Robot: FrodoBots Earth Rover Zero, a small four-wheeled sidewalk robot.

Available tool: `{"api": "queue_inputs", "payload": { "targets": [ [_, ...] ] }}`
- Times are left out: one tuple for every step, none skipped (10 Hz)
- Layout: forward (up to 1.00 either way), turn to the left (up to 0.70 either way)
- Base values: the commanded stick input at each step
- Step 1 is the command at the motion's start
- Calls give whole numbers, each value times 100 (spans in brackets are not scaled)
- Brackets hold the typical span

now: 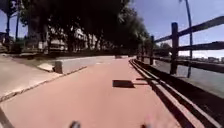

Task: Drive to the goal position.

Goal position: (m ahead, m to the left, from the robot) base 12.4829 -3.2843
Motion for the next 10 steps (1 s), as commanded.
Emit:
{"api": "queue_inputs", "payload": {
  "targets": [
    [85, 0],
    [85, 0],
    [85, 0],
    [85, 0],
    [85, -3],
    [85, -22],
    [85, -34],
    [85, -34],
    [85, -34],
    [85, -25]
  ]
}}
